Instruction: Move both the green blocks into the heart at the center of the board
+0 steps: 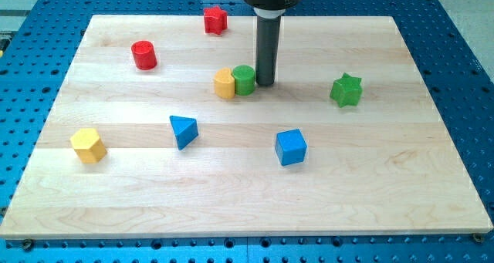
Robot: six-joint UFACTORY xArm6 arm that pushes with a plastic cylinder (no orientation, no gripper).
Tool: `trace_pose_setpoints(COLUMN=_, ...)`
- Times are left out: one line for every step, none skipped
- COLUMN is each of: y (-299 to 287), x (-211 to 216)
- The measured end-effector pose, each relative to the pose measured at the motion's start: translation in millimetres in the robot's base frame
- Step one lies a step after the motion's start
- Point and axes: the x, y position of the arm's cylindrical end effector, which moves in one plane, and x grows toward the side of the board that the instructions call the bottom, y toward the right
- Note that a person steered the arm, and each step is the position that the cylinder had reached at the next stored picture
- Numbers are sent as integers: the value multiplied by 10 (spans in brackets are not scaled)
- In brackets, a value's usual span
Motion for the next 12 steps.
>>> trace_pose_setpoints(y=1044, x=-413)
trace_pose_setpoints(y=2088, x=-242)
trace_pose_setpoints(y=1925, x=384)
trace_pose_setpoints(y=1050, x=541)
trace_pose_setpoints(y=812, x=528)
trace_pose_setpoints(y=1594, x=262)
trace_pose_setpoints(y=899, x=253)
trace_pose_setpoints(y=341, x=594)
trace_pose_setpoints(y=151, x=815)
trace_pose_setpoints(y=983, x=481)
trace_pose_setpoints(y=662, x=169)
trace_pose_setpoints(y=93, x=346)
